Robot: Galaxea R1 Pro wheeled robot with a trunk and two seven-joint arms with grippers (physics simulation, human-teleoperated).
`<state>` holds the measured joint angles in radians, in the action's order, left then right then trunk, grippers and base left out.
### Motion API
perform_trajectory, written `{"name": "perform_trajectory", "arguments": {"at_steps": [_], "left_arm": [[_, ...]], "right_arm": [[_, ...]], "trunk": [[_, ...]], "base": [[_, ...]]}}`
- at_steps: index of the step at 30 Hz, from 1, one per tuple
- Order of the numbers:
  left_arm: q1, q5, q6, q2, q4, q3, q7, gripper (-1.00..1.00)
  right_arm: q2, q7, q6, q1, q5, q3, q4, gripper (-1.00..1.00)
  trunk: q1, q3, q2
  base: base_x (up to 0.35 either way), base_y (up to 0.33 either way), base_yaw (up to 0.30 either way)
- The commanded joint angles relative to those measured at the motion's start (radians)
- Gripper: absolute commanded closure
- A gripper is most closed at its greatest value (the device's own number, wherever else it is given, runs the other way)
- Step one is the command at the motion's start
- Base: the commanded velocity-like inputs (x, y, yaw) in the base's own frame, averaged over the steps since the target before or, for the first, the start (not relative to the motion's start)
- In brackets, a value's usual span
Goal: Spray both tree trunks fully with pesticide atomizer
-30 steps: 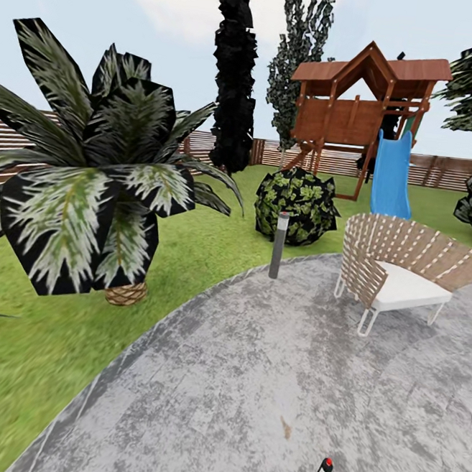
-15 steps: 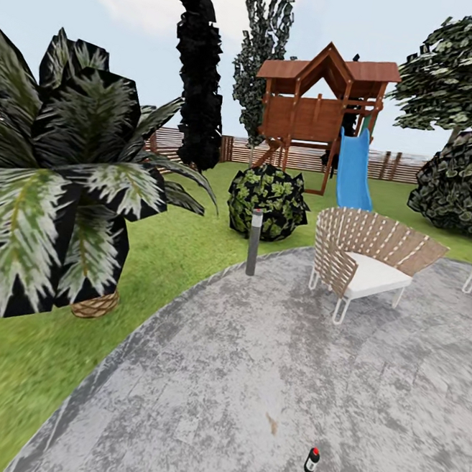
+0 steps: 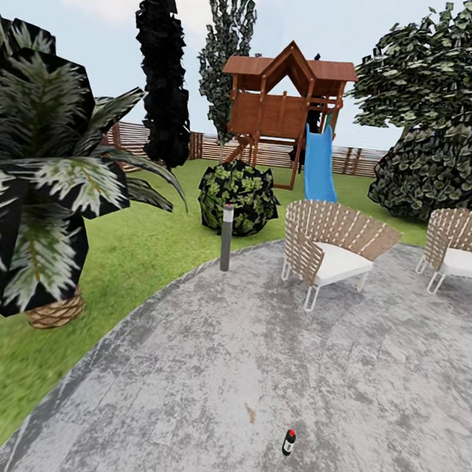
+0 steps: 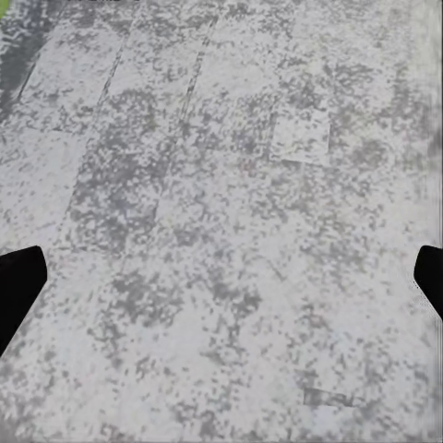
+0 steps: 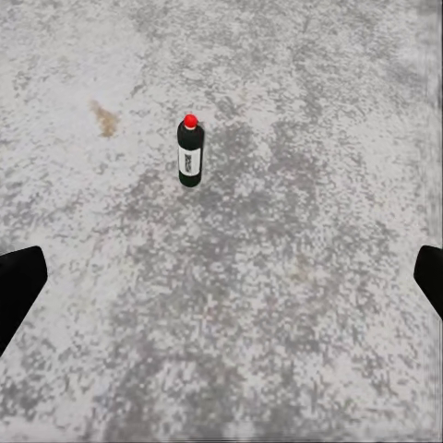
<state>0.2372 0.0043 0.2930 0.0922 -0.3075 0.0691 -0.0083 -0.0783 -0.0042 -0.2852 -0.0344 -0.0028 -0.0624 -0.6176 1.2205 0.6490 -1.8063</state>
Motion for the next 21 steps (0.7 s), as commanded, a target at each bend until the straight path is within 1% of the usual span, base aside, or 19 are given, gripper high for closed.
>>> {"name": "perform_trajectory", "arguments": {"at_steps": [1,4,7,21], "left_arm": [[0.0,0.0,0.003,0.0,0.001,0.003,-0.001,-1.0],[0.001,0.0,0.003,0.0,0.001,0.003,-0.001,-1.0],[0.001,0.0,0.003,0.0,0.001,0.003,-0.001,-1.0],[0.001,0.0,0.003,0.0,0.001,0.003,-0.001,-1.0]], "right_arm": [[0.0,0.0,-0.003,-0.001,0.0,0.0,0.001,-1.0],[0.0,0.0,-0.003,-0.001,0.0,0.0,0.001,-1.0],[0.0,0.0,-0.003,-0.001,0.0,0.0,0.002,-1.0],[0.0,0.003,-0.005,-0.001,0.006,0.004,0.015,-1.0]], "trunk": [[0.004,0.004,-0.008],[0.015,0.014,-0.029],[0.027,0.023,-0.05],[0.08,0.067,-0.148]], "base": [[0.0,0.0,-0.277],[0.0,0.0,-0.267],[0.0,0.0,-0.122],[0.0,0.0,-0.009]]}}
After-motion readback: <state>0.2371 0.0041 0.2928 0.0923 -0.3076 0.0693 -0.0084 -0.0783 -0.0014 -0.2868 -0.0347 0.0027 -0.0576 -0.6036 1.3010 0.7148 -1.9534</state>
